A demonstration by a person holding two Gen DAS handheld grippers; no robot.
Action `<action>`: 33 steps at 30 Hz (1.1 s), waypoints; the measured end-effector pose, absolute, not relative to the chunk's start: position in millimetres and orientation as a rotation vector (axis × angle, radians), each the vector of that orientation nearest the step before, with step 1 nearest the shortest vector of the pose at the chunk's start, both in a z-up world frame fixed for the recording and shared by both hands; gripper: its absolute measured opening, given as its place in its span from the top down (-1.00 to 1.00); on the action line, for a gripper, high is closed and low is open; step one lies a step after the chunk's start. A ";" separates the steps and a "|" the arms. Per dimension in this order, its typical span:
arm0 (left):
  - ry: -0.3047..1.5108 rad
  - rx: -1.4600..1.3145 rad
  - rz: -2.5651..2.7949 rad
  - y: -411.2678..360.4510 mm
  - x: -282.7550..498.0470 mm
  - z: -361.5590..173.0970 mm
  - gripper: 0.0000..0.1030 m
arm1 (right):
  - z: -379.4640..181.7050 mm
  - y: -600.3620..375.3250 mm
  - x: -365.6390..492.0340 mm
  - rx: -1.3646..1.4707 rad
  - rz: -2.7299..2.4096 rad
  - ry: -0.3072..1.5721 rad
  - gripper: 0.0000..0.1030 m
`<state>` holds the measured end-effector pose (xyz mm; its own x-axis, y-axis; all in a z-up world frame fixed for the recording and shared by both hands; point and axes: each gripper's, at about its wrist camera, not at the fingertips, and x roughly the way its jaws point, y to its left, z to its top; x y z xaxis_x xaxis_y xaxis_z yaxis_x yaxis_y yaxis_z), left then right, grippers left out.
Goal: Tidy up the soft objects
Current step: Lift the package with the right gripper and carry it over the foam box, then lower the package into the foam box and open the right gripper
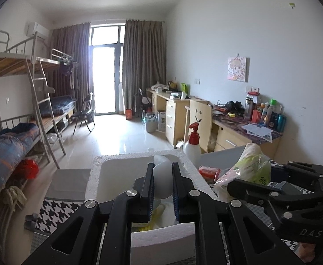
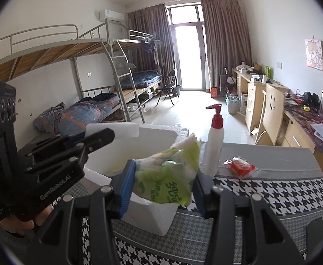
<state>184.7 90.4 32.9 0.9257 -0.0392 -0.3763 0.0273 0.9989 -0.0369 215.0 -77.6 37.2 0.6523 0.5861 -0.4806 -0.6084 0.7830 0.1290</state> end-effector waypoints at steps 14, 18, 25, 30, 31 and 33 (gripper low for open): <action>0.358 -0.047 0.100 118.1 172.0 35.8 -0.95 | 39.0 -66.5 220.0 -0.068 0.669 0.528 -0.02; 0.359 -0.044 0.119 124.4 168.2 36.9 -0.98 | 40.3 -61.1 221.1 -0.075 0.676 0.527 -0.02; 0.359 -0.058 0.158 140.1 160.1 37.1 -0.98 | 40.8 -48.0 223.0 -0.096 0.692 0.528 -0.02; 0.355 -0.065 0.190 144.9 155.3 36.8 -0.98 | 39.5 -40.0 226.8 -0.099 0.705 0.540 -0.02; 0.353 -0.064 0.194 145.8 154.3 36.9 -0.98 | 39.5 -38.5 226.6 -0.102 0.706 0.540 -0.02; 0.356 -0.059 0.200 147.2 153.1 36.6 -0.98 | 38.9 -34.7 226.8 -0.102 0.711 0.541 -0.02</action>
<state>153.1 147.2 36.6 0.9179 0.1842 -0.3515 -0.2048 0.9785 -0.0222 226.8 -34.7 38.9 0.6268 0.5933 -0.5051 -0.6447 0.7590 0.0914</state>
